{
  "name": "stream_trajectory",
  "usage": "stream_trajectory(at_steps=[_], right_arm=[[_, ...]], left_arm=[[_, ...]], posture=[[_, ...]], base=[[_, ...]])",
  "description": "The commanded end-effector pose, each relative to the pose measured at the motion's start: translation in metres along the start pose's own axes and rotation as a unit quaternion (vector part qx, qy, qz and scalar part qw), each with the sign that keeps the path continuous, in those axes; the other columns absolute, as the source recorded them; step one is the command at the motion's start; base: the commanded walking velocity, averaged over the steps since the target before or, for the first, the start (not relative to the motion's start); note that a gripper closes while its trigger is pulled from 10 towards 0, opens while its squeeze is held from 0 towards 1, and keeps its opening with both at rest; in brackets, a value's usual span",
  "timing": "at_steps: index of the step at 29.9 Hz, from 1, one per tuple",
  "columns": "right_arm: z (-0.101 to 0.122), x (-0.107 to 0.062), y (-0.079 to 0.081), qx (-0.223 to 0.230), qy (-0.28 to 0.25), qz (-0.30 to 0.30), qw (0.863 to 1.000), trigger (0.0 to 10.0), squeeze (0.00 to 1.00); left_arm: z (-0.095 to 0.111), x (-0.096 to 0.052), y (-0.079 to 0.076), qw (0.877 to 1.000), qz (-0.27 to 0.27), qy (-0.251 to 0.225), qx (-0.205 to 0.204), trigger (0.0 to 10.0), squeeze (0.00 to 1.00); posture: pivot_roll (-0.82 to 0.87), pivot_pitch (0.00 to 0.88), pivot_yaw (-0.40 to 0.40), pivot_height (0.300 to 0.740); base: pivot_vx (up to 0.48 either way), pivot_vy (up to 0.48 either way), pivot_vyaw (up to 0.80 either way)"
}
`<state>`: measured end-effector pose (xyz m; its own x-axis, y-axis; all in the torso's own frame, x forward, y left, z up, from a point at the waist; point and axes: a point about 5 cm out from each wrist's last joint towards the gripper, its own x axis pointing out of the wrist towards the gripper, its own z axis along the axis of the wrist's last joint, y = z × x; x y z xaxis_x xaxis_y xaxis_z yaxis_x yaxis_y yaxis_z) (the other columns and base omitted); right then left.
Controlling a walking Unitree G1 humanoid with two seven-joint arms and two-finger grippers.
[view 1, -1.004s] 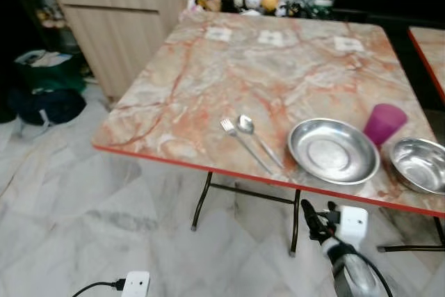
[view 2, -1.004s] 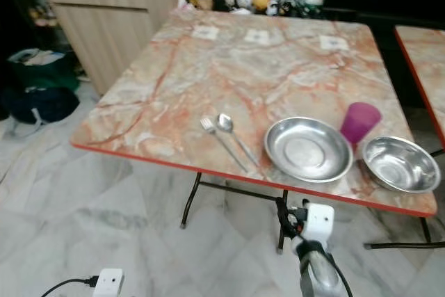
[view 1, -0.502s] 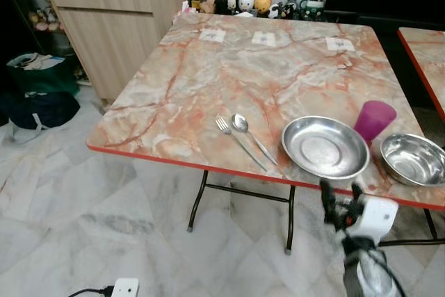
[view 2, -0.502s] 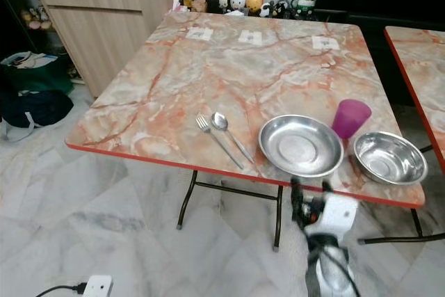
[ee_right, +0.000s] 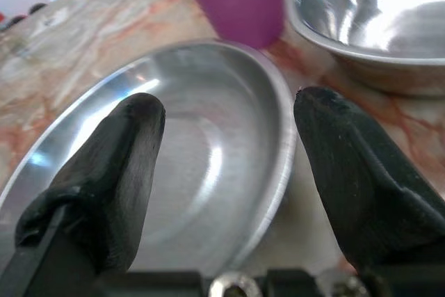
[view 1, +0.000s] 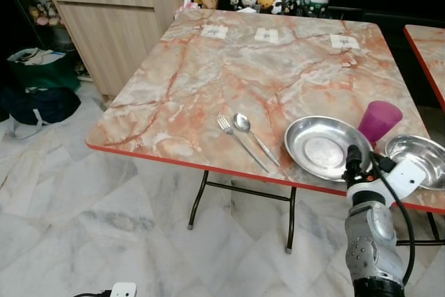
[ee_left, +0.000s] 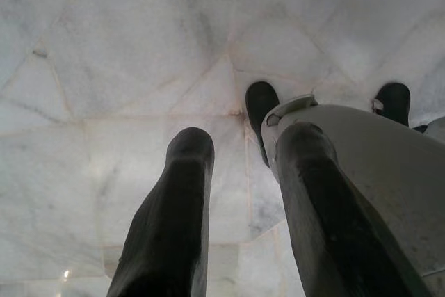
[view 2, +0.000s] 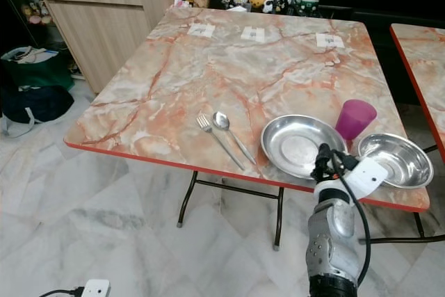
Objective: Setting the table
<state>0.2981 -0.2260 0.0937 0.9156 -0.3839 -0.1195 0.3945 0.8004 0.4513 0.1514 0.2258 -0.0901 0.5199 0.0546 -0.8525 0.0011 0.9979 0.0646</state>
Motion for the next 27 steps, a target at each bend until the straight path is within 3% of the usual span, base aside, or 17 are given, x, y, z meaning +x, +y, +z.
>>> stream_trajectory(at_steps=[1, 12, 23, 24, 25, 26, 27], right_arm=[[0.005, 0.001, -0.007, 0.013, -0.001, -0.019, 1.0, 10.0, 0.0], [0.004, 0.011, -0.023, 0.023, 0.035, -0.076, 0.996, 10.0, 0.0], [0.004, 0.025, -0.002, 0.014, 0.062, -0.022, 0.998, 10.0, 0.0], [0.004, 0.025, -0.001, 0.015, 0.062, -0.02, 0.998, 8.3, 0.0], [0.004, 0.025, 0.0, 0.014, 0.062, -0.02, 0.998, 5.3, 0.0], [0.003, 0.025, 0.0, 0.009, 0.062, -0.023, 0.998, 1.0, 0.0], [0.003, 0.026, -0.001, 0.005, 0.063, -0.026, 0.998, 1.0, 0.0]], left_arm=[[-0.008, -0.001, -0.002, 1.0, -0.005, 0.015, 0.014, 10.0, 0.0], [-0.012, 0.0, -0.017, 0.999, -0.02, 0.019, 0.025, 10.0, 0.0], [-0.012, 0.001, -0.024, 0.999, -0.021, 0.018, 0.028, 10.0, 0.0], [-0.009, 0.001, -0.024, 0.999, -0.021, 0.016, 0.028, 10.0, 0.0], [-0.008, 0.002, -0.024, 0.999, -0.021, 0.015, 0.028, 10.0, 0.0], [-0.007, 0.002, -0.024, 0.999, -0.021, 0.015, 0.028, 10.0, 0.0], [-0.006, 0.002, -0.023, 0.999, -0.021, 0.014, 0.028, 10.0, 0.0]], posture=[[-0.07, 0.061, -0.017, 0.74], [-0.07, 0.063, -0.016, 0.74], [-0.06, 0.064, -0.013, 0.74], [-0.06, 0.064, -0.013, 0.74], [-0.06, 0.064, -0.012, 0.74], [-0.06, 0.065, -0.012, 0.74], [-0.06, 0.065, -0.012, 0.74]], base=[[0.0, 0.0, 0.0], [0.0, 0.0, 0.0], [0.0, 0.0, 0.0], [0.0, 0.0, 0.0], [0.0, 0.0, 0.0], [0.0, 0.0, 0.0], [0.0, 0.0, 0.0]])
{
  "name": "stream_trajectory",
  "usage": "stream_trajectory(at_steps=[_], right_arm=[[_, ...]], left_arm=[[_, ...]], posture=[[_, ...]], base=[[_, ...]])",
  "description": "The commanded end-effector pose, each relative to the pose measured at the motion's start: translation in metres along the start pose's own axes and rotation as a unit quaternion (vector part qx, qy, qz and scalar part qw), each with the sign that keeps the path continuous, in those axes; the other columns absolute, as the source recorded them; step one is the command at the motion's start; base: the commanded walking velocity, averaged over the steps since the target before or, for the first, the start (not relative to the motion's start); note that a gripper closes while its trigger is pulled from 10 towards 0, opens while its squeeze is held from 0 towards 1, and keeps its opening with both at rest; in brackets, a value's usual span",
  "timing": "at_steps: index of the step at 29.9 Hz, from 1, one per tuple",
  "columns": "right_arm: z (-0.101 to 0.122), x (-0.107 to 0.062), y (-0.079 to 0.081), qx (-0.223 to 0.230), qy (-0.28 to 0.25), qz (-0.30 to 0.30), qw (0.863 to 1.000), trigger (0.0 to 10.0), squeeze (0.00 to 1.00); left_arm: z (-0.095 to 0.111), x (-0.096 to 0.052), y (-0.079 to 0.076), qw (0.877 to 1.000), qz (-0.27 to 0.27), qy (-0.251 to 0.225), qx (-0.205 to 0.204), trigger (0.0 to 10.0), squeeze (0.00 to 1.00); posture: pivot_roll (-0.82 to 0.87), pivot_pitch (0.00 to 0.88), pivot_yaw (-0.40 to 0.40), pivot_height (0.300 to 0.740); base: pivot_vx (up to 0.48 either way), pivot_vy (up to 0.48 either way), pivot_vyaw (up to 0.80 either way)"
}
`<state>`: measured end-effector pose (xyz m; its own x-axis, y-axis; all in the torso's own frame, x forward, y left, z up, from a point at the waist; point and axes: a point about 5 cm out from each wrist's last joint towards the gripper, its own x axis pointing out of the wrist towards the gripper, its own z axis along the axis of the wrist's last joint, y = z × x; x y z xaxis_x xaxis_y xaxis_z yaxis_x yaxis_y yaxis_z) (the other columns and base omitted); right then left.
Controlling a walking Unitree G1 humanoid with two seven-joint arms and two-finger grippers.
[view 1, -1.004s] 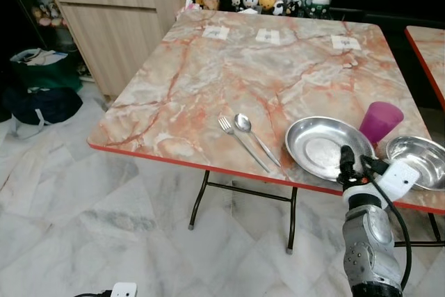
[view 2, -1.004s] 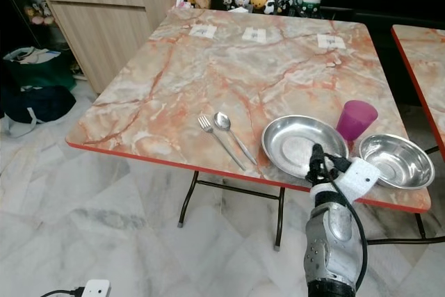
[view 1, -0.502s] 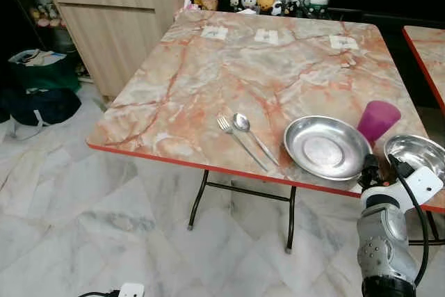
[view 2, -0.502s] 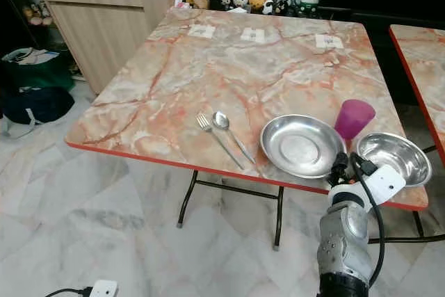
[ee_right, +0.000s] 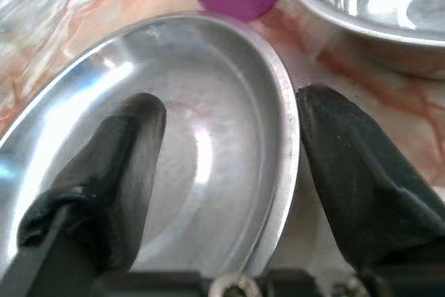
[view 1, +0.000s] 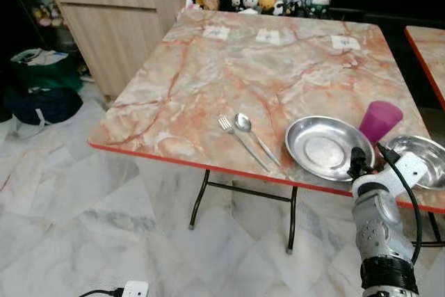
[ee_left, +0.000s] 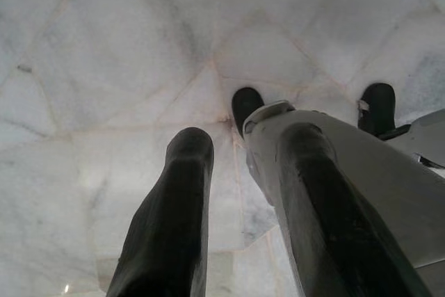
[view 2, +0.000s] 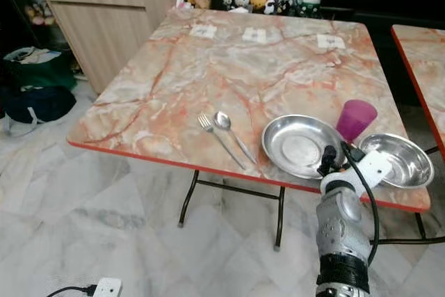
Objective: Setting the table
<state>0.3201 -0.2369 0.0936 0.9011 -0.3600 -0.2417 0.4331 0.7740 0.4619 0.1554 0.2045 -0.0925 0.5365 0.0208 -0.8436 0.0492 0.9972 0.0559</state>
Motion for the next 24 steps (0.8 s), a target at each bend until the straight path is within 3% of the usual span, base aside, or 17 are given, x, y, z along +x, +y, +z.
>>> stream_trajectory(at_steps=[1, 3, 5, 16, 24], right_arm=[[-0.001, 0.002, -0.001, -0.01, 0.008, -0.01, 1.0, 0.0, 0.0], [-0.003, 0.002, -0.003, -0.01, 0.012, -0.019, 1.0, 0.0, 0.0], [-0.004, 0.002, -0.004, -0.014, 0.015, -0.022, 1.0, 10.0, 0.0], [-0.009, 0.005, -0.006, -0.019, 0.037, -0.026, 0.999, 10.0, 0.0], [-0.017, 0.007, -0.007, -0.032, 0.063, -0.038, 0.997, 10.0, 0.0]], left_arm=[[-0.008, -0.001, 0.0, 1.0, -0.004, 0.023, 0.01, 10.0, 0.0], [-0.006, -0.001, 0.005, 1.0, -0.001, 0.022, 0.011, 10.0, 0.0], [-0.006, -0.002, 0.009, 1.0, 0.0, 0.023, 0.013, 10.0, 0.0], [-0.018, -0.008, 0.026, 0.999, 0.007, 0.033, 0.019, 10.0, 0.0], [-0.025, -0.006, 0.006, 0.999, -0.006, 0.039, 0.023, 10.0, 0.0]], posture=[[-0.06, 0.064, -0.011, 0.74], [-0.06, 0.065, -0.011, 0.74], [-0.06, 0.064, -0.011, 0.74], [-0.06, 0.064, -0.01, 0.74], [-0.06, 0.065, -0.01, 0.74]], base=[[0.0, 0.0, 0.0], [0.0, 0.0, 0.0], [0.0, 0.0, 0.0], [0.0, 0.0, 0.0], [0.0, 0.0, 0.0]])
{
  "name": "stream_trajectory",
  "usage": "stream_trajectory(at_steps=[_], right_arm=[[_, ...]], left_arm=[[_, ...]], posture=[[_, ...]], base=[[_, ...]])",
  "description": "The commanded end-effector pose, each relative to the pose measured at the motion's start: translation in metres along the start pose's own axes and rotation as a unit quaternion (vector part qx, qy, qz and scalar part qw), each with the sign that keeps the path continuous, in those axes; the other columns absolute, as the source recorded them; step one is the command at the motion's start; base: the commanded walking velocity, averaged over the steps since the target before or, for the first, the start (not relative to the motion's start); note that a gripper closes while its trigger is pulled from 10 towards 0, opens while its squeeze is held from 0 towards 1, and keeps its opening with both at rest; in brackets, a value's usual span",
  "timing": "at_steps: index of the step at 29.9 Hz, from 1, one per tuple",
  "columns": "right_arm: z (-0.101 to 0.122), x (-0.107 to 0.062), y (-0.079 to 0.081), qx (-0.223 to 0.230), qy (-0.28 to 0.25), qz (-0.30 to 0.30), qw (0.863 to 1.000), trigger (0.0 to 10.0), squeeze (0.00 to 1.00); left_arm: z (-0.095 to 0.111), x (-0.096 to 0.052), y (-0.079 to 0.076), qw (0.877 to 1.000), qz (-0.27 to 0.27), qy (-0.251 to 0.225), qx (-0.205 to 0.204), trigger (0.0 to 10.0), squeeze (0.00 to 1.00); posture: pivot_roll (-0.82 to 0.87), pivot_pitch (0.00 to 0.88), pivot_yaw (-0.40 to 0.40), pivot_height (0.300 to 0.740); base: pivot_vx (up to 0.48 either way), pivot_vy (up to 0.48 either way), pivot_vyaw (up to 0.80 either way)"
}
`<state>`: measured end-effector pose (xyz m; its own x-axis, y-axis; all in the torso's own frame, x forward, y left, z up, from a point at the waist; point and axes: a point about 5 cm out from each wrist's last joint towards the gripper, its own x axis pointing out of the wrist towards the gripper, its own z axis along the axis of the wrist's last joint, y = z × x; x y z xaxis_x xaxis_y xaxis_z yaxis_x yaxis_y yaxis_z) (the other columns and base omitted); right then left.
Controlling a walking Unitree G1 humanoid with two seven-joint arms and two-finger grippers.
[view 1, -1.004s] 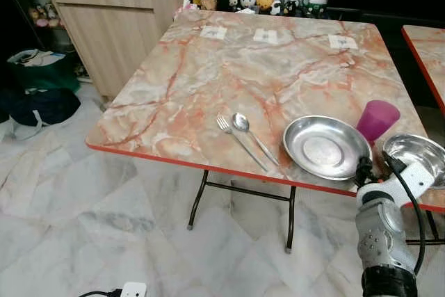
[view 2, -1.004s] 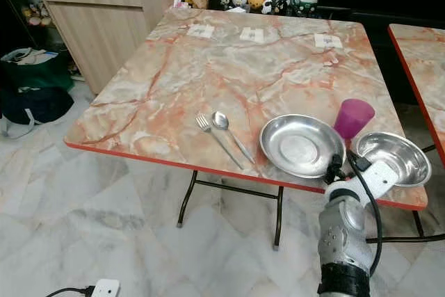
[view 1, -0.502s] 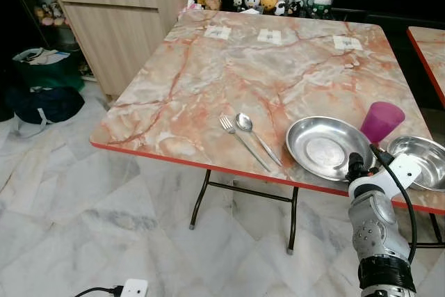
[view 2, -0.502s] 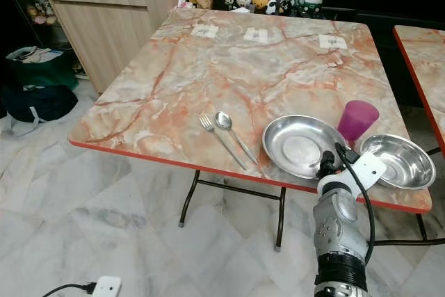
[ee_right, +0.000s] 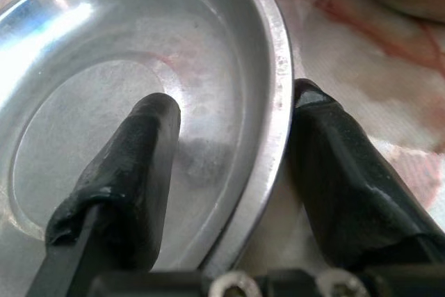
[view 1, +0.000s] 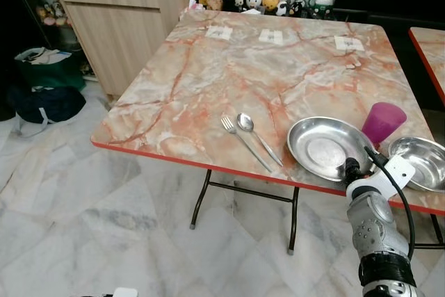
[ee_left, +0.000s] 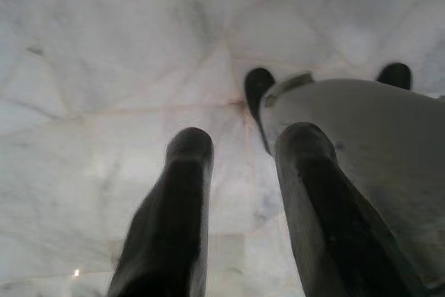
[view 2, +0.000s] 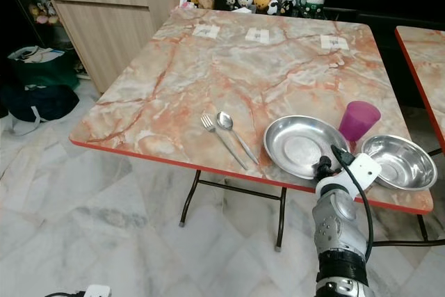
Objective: Setting the table
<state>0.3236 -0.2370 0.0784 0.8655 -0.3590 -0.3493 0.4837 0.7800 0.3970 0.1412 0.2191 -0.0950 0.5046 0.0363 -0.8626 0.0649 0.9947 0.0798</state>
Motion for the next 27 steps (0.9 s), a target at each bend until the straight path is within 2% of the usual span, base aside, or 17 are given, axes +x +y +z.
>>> stream_trajectory(at_steps=[1, 2, 3, 8, 13, 22, 27], right_arm=[[-0.004, 0.001, -0.001, -0.005, 0.015, -0.006, 1.0, 5.4, 0.0], [-0.004, 0.002, -0.001, -0.005, 0.016, -0.006, 1.0, 5.4, 0.0], [-0.004, 0.002, -0.001, -0.005, 0.016, -0.007, 1.0, 0.0, 0.0], [-0.003, 0.003, 0.001, 0.0, 0.015, -0.007, 1.0, 0.0, 0.0], [-0.001, 0.004, 0.003, 0.0, 0.01, -0.006, 1.0, 0.0, 0.0], [0.0, 0.004, 0.005, 0.008, 0.0, -0.006, 1.0, 0.0, 0.0], [0.007, 0.003, 0.01, 0.041, -0.041, 0.011, 0.998, 0.0, 0.0]], left_arm=[[-0.01, 0.0, -0.013, 1.0, -0.014, 0.019, 0.011, 10.0, 0.0], [-0.009, 0.0, -0.014, 1.0, -0.015, 0.019, 0.011, 10.0, 0.0], [-0.008, 0.001, -0.016, 1.0, -0.016, 0.018, 0.012, 10.0, 0.0], [-0.001, 0.003, -0.025, 1.0, -0.02, 0.012, 0.014, 10.0, 0.0], [0.004, 0.004, -0.026, 1.0, -0.019, 0.009, 0.015, 10.0, 0.0], [0.005, 0.002, -0.003, 1.0, -0.007, 0.008, 0.013, 10.0, 0.0], [-0.001, -0.001, 0.01, 1.0, 0.005, 0.012, 0.015, 10.0, 0.0]], posture=[[-0.06, 0.064, -0.01, 0.74], [-0.06, 0.064, -0.01, 0.74], [-0.06, 0.064, -0.01, 0.74], [-0.06, 0.063, -0.01, 0.74], [-0.06, 0.062, -0.01, 0.74], [-0.05, 0.062, -0.011, 0.74], [-0.05, 0.06, -0.009, 0.74]], base=[[0.0, 0.0, 0.0], [0.0, 0.0, 0.0], [0.0, 0.0, 0.0], [0.0, 0.0, 0.0], [0.0, 0.0, 0.0], [0.0, 0.0, 0.0], [0.0, 0.0, 0.0]])
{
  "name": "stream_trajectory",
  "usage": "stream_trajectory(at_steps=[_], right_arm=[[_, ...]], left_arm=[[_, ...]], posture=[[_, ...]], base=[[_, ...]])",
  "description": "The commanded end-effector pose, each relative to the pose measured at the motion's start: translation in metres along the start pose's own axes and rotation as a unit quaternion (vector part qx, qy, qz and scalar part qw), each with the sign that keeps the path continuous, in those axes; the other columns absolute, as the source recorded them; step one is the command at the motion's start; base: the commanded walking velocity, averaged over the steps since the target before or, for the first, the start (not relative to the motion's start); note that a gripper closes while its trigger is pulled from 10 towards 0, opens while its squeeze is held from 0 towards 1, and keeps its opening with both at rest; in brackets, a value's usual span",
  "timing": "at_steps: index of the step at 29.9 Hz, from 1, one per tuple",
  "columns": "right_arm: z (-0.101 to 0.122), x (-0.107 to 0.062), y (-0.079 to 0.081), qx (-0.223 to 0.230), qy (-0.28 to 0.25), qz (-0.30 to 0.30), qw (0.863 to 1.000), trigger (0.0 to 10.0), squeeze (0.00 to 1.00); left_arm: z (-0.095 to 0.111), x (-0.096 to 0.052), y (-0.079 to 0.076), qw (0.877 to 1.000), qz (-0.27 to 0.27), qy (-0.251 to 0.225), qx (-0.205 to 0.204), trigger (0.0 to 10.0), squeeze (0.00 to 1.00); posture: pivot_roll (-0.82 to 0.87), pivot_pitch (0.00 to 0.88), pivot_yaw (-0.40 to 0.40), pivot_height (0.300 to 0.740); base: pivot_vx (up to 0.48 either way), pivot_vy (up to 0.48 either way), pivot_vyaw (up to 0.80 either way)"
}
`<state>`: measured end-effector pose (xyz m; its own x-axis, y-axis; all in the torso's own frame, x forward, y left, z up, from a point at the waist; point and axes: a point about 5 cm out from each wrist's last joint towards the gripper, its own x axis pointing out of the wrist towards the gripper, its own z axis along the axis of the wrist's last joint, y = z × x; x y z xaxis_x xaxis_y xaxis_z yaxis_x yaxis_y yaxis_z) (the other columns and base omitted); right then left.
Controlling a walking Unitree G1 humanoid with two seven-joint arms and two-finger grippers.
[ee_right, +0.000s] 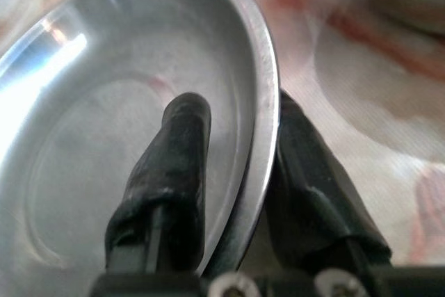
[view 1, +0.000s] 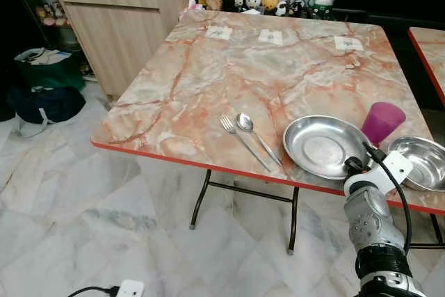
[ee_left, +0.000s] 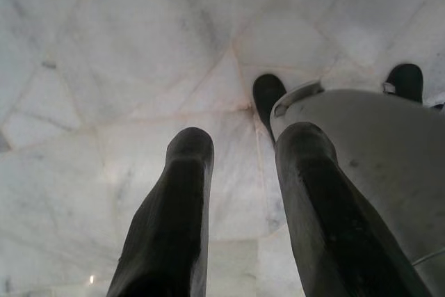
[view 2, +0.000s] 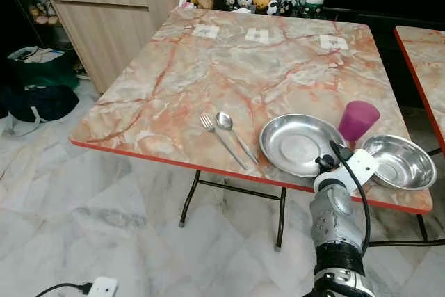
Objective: Setting the table
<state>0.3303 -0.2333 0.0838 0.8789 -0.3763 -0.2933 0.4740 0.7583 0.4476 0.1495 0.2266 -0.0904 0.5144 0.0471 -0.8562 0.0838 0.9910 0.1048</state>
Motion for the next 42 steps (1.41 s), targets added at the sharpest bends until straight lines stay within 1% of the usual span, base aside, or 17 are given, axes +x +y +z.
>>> stream_trajectory(at_steps=[1, 4, 8, 10, 13, 16, 20, 23, 25, 26, 29, 30, 31, 32, 36, 38, 42], right_arm=[[0.005, 0.0, 0.003, 0.019, -0.018, 0.007, 1.0, 0.0, 0.0], [0.009, -0.001, 0.007, 0.036, -0.037, 0.023, 0.998, 0.0, 0.0], [0.02, -0.002, 0.014, 0.069, -0.075, 0.049, 0.994, 0.0, 0.0], [0.029, -0.003, 0.022, 0.087, -0.107, 0.07, 0.988, 0.0, 0.0], [0.038, -0.004, 0.031, 0.112, -0.136, 0.093, 0.98, 0.0, 0.0], [0.042, -0.005, 0.033, 0.121, -0.148, 0.1, 0.976, 0.0, 0.0], [0.055, -0.006, 0.04, 0.135, -0.184, 0.116, 0.967, 0.0, 0.0], [0.064, -0.01, 0.048, 0.145, -0.201, 0.145, 0.958, 0.0, 0.0], [0.065, -0.013, 0.053, 0.137, -0.206, 0.164, 0.955, 0.0, 0.0], [0.065, -0.018, 0.058, 0.102, -0.215, 0.182, 0.954, 10.0, 0.0], [0.063, -0.025, 0.062, 0.064, -0.22, 0.206, 0.951, 10.0, 0.0], [0.061, -0.03, 0.064, 0.05, -0.224, 0.22, 0.948, 10.0, 0.0], [0.061, -0.03, 0.064, 0.05, -0.224, 0.22, 0.948, 10.0, 0.0], [0.058, -0.036, 0.066, 0.031, -0.228, 0.24, 0.943, 10.0, 0.0], [0.058, -0.044, 0.069, 0.022, -0.226, 0.26, 0.938, 10.0, 0.0], [0.059, -0.045, 0.068, 0.025, -0.227, 0.259, 0.938, 10.0, 0.0], [0.06, -0.049, 0.068, 0.032, -0.227, 0.257, 0.939, 10.0, 0.0]], left_arm=[[-0.01, -0.002, 0.002, 1.0, -0.001, 0.017, 0.0, 10.0, 0.0], [-0.012, -0.002, 0.001, 1.0, 0.001, 0.017, 0.001, 10.0, 0.0], [-0.013, -0.001, -0.009, 1.0, 0.0, 0.016, 0.001, 10.0, 0.0], [-0.011, 0.0, -0.014, 1.0, 0.0, 0.013, 0.002, 10.0, 0.0], [-0.009, 0.0, -0.016, 1.0, 0.003, 0.009, 0.004, 10.0, 0.0], [-0.007, 0.001, -0.016, 1.0, 0.004, 0.008, 0.006, 10.0, 0.0], [0.003, 0.003, -0.021, 1.0, 0.006, -0.006, 0.009, 10.0, 0.0], [0.005, 0.003, -0.019, 1.0, 0.013, -0.011, 0.026, 10.0, 0.0], [0.006, 0.003, -0.017, 0.999, 0.019, -0.017, 0.021, 10.0, 0.0], [0.007, 0.003, -0.013, 0.999, 0.03, -0.024, 0.005, 10.0, 0.0], [0.012, 0.002, -0.004, 0.997, 0.047, -0.044, -0.035, 10.0, 0.0], [0.016, 0.001, 0.002, 0.995, 0.062, -0.061, -0.044, 10.0, 0.0], [0.016, 0.001, 0.002, 0.995, 0.062, -0.061, -0.044, 10.0, 0.0], [0.019, -0.001, 0.012, 0.992, 0.091, -0.074, -0.052, 10.0, 0.0], [0.024, -0.005, 0.026, 0.983, 0.137, -0.106, -0.065, 10.0, 0.0], [0.028, -0.006, 0.028, 0.981, 0.138, -0.119, -0.069, 10.0, 0.0], [0.033, -0.005, 0.023, 0.98, 0.121, -0.138, -0.072, 10.0, 0.0]], posture=[[-0.05, 0.061, -0.009, 0.74], [-0.05, 0.06, -0.009, 0.74], [-0.05, 0.059, -0.008, 0.74], [-0.05, 0.059, -0.005, 0.74], [-0.05, 0.06, -0.002, 0.74], [-0.05, 0.06, -0.001, 0.74], [-0.05, 0.061, 0.001, 0.74], [-0.05, 0.062, 0.002, 0.74], [-0.05, 0.065, 0.0, 0.74], [-0.05, 0.067, 0.001, 0.74], [-0.05, 0.067, 0.002, 0.74], [-0.05, 0.067, 0.001, 0.74], [-0.05, 0.067, 0.001, 0.74], [-0.06, 0.062, 0.001, 0.74], [-0.06, 0.054, -0.001, 0.74], [-0.06, 0.05, -0.003, 0.74], [-0.06, 0.03, -0.006, 0.74]], base=[[0.0, 0.0, 0.0], [0.0, 0.0, 0.0], [0.0, 0.0, 0.0], [0.0, 0.0, 0.0], [0.0, 0.0, 0.0], [0.0, 0.0, 0.0], [0.0, 0.0, 0.0], [0.0, 0.0, 0.0], [0.0, 0.0, 0.0], [0.0, 0.0, 0.0], [0.0, 0.0, 0.0], [0.0, 0.0, 0.0], [0.0, 0.0, 0.0], [0.0, 0.0, 0.0], [0.0, 0.0, 0.0], [0.0, 0.0, 0.0], [0.0, 0.0, 0.0]])
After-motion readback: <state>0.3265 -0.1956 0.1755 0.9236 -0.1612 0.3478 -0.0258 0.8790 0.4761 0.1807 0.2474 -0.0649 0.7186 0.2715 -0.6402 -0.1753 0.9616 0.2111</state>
